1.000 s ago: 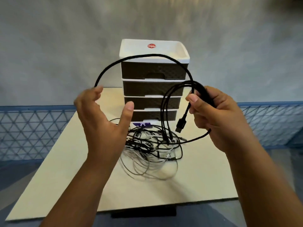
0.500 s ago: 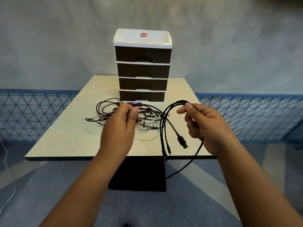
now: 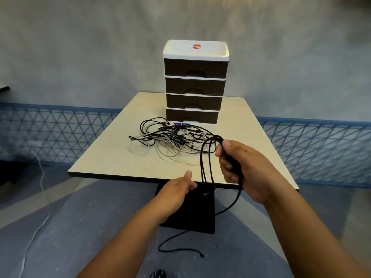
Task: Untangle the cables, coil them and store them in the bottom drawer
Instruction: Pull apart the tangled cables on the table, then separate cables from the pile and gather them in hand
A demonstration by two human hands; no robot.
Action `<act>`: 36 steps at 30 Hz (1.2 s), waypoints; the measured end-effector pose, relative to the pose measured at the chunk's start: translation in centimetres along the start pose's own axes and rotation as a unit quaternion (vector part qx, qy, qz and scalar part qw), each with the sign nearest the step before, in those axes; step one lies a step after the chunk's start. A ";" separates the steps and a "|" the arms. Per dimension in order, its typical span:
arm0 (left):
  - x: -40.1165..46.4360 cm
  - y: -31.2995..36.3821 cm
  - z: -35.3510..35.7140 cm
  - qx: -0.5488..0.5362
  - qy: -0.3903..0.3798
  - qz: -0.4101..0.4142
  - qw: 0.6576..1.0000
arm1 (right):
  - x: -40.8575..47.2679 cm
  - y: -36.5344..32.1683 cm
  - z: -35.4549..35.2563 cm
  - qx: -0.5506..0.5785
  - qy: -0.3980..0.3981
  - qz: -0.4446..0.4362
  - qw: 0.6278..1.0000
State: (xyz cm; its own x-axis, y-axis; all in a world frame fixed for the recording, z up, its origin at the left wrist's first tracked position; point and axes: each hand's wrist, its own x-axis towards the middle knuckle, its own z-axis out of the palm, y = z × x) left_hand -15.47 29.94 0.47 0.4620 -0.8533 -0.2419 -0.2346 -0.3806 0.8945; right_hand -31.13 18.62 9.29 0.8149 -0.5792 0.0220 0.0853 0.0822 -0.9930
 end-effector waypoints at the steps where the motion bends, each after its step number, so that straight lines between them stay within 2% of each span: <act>1: 0.0 1.3 -0.1 -0.145 -0.025 -0.039 0.988 | -0.2 0.5 0.5 -0.008 -0.022 0.005 1.000; 3: 0.3 3.3 -0.8 -0.373 -0.090 -0.083 0.920 | -0.5 1.8 1.6 -0.024 -0.068 0.015 0.997; 5: 0.7 4.7 -1.6 -0.481 -0.127 -0.090 0.863 | -0.9 3.1 2.6 -0.040 -0.109 0.024 0.993; 7: 1.2 5.8 -2.5 -0.555 -0.111 -0.114 0.816 | -1.3 4.4 3.4 -0.060 -0.139 0.031 0.988; 9: 1.9 6.4 -3.6 -0.631 -0.057 -0.142 0.760 | -1.8 5.7 3.9 -0.080 -0.160 0.046 0.983; 10: 2.3 6.4 -4.4 -0.652 -0.038 -0.143 0.744 | -2.0 6.3 3.9 -0.086 -0.171 0.056 0.980; 15: 3.7 6.2 -7.4 -0.651 0.008 -0.069 0.756 | -2.4 7.1 3.6 -0.109 -0.226 0.100 0.963; 21: 4.6 7.0 -8.6 -0.635 0.079 0.055 0.767 | -0.5 8.2 3.3 -0.194 -0.213 0.085 0.954; 24: 5.2 7.3 -9.8 -0.614 0.113 0.095 0.776 | 0.6 9.0 3.4 -0.201 -0.185 0.080 0.959; 28: 6.4 7.6 -10.9 -0.589 0.096 0.110 0.795 | 3.5 9.5 4.0 -0.196 -0.130 0.094 0.967; 31: 7.5 7.9 -11.4 -0.578 0.074 0.115 0.805 | 6.2 9.1 5.0 -0.188 -0.109 0.072 0.973; 36: 9.9 8.2 -12.8 -0.526 0.055 0.127 0.839 | 10.7 8.2 6.8 -0.089 -0.108 0.029 0.990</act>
State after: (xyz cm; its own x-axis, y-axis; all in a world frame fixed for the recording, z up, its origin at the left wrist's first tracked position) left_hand -1.85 22.96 10.24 0.6008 -0.7994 -0.0079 0.5212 0.3841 0.7621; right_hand -17.82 18.63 2.20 0.9205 -0.3895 -0.0299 -0.0515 -0.0451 -0.9977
